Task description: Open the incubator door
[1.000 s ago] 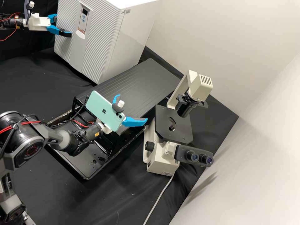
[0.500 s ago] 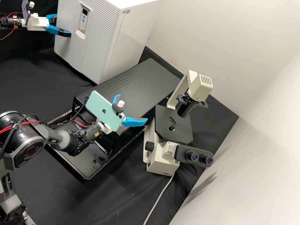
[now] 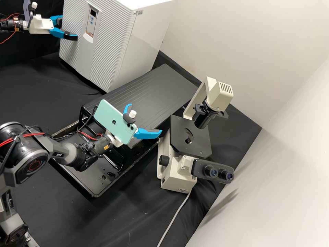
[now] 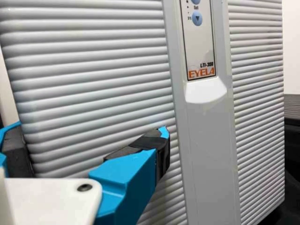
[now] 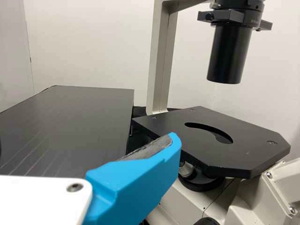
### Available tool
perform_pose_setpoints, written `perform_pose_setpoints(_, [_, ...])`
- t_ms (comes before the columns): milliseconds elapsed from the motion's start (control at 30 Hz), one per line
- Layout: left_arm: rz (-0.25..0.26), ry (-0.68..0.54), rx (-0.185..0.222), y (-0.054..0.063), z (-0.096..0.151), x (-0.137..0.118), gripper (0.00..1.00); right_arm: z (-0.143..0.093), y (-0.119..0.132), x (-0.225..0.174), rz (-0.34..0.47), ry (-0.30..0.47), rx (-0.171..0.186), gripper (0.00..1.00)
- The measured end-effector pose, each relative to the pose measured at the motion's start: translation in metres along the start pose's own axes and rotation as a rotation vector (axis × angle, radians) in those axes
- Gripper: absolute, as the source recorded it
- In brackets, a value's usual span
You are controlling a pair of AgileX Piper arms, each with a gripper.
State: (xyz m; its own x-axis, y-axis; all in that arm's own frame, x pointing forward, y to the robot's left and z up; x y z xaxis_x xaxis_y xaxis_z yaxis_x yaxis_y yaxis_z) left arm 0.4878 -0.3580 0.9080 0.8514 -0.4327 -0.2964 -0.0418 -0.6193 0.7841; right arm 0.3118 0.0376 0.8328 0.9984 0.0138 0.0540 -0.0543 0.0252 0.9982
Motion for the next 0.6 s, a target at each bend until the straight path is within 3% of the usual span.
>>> perform_pose_setpoints(200, [-0.013, 0.023, 0.009, 0.002, 0.007, -0.004, 0.00, 0.000, 0.000, 0.000, 0.000, 0.000, 0.000, 1.00])
perform_pose_setpoints(400, [-0.054, 0.065, 0.065, 0.013, 0.020, -0.013, 0.00, 0.000, 0.000, 0.000, 0.000, 0.000, 0.000, 1.00])
perform_pose_setpoints(600, [-0.079, 0.069, 0.081, 0.017, 0.027, -0.019, 0.00, 0.000, 0.000, 0.000, 0.000, 0.000, 0.000, 1.00])
